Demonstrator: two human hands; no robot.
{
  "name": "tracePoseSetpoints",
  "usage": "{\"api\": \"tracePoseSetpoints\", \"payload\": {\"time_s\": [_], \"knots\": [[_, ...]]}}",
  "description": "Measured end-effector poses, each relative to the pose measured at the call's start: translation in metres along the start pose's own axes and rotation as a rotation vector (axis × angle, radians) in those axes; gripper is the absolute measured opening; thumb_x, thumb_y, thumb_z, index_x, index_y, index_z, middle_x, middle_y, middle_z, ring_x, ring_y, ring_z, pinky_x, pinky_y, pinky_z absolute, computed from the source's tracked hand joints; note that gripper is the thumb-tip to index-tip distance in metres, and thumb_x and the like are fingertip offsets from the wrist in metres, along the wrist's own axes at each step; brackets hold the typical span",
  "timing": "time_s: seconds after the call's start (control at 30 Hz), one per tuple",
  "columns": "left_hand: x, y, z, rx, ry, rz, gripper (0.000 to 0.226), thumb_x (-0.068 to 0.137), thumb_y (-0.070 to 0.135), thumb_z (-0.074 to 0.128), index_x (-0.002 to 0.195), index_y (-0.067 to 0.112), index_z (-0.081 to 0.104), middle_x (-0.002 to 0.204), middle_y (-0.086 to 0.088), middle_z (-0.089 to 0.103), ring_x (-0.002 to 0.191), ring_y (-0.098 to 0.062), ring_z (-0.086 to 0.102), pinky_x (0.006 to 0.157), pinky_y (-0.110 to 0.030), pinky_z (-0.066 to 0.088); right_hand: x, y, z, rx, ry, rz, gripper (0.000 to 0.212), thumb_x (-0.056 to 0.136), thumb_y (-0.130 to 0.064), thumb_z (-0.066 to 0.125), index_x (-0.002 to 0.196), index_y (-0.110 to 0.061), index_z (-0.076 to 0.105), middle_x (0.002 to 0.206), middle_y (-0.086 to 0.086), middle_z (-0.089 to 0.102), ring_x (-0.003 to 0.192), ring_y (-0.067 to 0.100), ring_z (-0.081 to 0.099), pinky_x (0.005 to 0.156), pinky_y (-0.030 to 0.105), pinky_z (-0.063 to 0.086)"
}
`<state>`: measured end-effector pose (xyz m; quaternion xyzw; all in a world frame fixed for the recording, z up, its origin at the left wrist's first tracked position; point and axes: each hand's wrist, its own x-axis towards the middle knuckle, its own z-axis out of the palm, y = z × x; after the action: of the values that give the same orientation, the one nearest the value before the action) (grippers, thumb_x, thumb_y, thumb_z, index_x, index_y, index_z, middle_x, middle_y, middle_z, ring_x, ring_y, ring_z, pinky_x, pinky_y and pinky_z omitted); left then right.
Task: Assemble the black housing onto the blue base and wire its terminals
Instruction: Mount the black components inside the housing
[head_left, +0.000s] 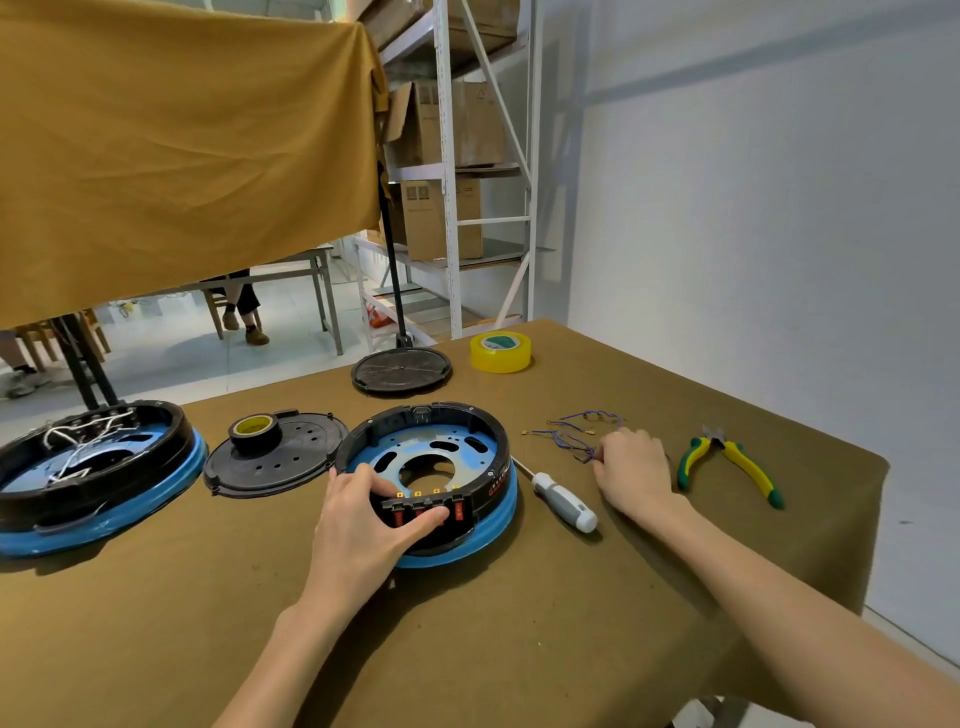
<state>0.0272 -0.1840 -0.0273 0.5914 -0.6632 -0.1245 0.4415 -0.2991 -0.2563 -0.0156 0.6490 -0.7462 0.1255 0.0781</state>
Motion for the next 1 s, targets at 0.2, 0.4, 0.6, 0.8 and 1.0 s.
{"api": "tracePoseSetpoints", "payload": {"time_s": [0.2,0.4,0.6,0.8,1.0], "knots": [[-0.007,0.006,-0.001,0.014,0.027,0.010,0.058,0.056,0.083,0.067,0.084,0.035,0.049,0.094,0.018,0.051,0.098,-0.016,0.056,0.090,-0.048,0.056,-0.009,0.002,-0.004,0.095,0.054,-0.015,0.023,0.105,-0.029,0.054,0.113,-0.014,0.070,0.115,0.007,0.068,0.110,0.030,0.058,0.093,0.039,0.045],[-0.008,0.007,-0.001,0.010,0.044,0.001,0.055,0.058,0.082,0.068,0.083,0.036,0.048,0.093,0.022,0.049,0.098,-0.010,0.050,0.100,-0.056,0.052,-0.017,-0.019,-0.029,0.728,0.084,-0.094,0.005,0.099,-0.019,0.067,0.094,-0.018,0.070,0.084,-0.007,0.070,0.082,0.013,0.065,0.077,0.026,0.051],[-0.010,0.005,-0.002,-0.045,0.045,0.020,0.047,0.070,0.077,0.064,0.088,0.035,0.054,0.098,0.019,0.059,0.107,-0.006,0.052,0.117,-0.040,0.030,-0.030,-0.043,-0.050,1.161,0.013,-0.213,0.005,0.091,-0.010,0.076,0.094,-0.014,0.074,0.075,0.001,0.077,0.072,0.016,0.074,0.071,0.028,0.060],[0.002,0.035,-0.006,-0.103,0.164,0.141,0.044,0.092,0.055,0.058,0.127,0.030,0.060,0.116,0.021,0.060,0.111,0.000,0.056,0.109,-0.035,0.041,-0.044,-0.065,-0.054,1.083,-0.069,-0.417,0.010,0.087,-0.017,0.082,0.095,-0.019,0.077,0.083,-0.009,0.079,0.079,0.009,0.075,0.077,0.024,0.061],[0.012,0.049,-0.011,-0.219,0.088,0.161,0.020,0.094,0.019,0.073,0.100,0.037,0.072,0.091,0.026,0.070,0.095,0.001,0.065,0.080,-0.009,0.049,-0.050,-0.077,-0.053,1.126,-0.005,-0.447,0.009,0.089,-0.017,0.080,0.097,-0.020,0.077,0.085,-0.009,0.079,0.082,0.009,0.076,0.079,0.027,0.062]]}}
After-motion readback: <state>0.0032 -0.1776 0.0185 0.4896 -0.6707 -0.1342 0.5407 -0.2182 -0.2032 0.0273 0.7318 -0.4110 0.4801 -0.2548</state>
